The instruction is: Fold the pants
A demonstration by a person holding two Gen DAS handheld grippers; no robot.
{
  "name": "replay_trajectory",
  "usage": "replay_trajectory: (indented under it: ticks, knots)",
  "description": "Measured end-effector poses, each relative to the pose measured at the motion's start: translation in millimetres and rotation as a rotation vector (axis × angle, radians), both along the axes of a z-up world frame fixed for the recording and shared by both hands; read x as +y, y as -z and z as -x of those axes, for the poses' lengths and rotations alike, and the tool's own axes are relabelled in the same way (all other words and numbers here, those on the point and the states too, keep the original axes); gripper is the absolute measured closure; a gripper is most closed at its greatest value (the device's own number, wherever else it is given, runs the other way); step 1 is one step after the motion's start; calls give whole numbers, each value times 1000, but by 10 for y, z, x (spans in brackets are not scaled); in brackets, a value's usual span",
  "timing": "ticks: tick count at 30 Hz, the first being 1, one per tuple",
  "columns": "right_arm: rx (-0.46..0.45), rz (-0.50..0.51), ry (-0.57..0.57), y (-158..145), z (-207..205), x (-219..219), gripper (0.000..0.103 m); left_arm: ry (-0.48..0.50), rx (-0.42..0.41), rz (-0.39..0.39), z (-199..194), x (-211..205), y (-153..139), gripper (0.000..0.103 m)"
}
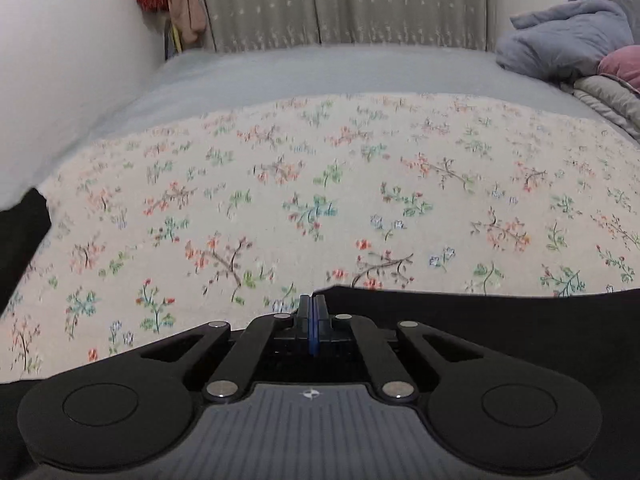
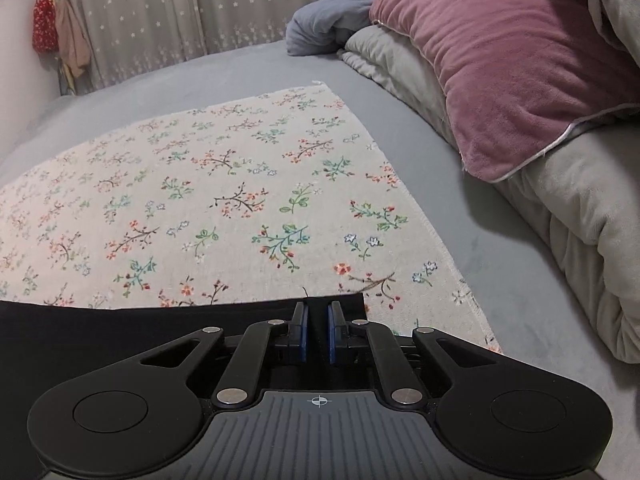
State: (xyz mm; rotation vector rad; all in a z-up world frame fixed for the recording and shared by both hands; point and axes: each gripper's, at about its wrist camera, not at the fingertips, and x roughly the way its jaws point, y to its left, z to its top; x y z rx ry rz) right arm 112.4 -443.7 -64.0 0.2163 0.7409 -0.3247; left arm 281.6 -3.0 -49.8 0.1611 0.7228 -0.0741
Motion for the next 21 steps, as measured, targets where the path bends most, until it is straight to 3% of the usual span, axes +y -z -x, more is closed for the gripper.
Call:
replay_trajectory:
  ticks: [3, 5, 9, 11, 14, 18, 21]
  knots:
    - [-37, 19, 12, -69, 2, 14, 98, -36, -63, 40, 23, 45, -128, 97]
    - [-69, 27, 23, -117, 19, 23, 98, -54, -68, 17, 10, 52, -119, 96]
    - [6, 51, 35, 51, -88, 19, 97, -72, -19, -14, -34, 66, 33, 96]
    - [47, 111, 23, 145, -156, 81, 91, -94, -8, 42, -38, 132, -28, 95]
    - [79, 188, 56, 82, -157, 121, 71, -100, -51, 103, 52, 175, -234, 89]
    - [-2, 231, 143, -167, 40, 93, 69, -40, -58, 130, 243, 135, -415, 83]
    - [-56, 177, 62, -264, 137, 237, 68, -43, -6, 140, 323, 227, -393, 82]
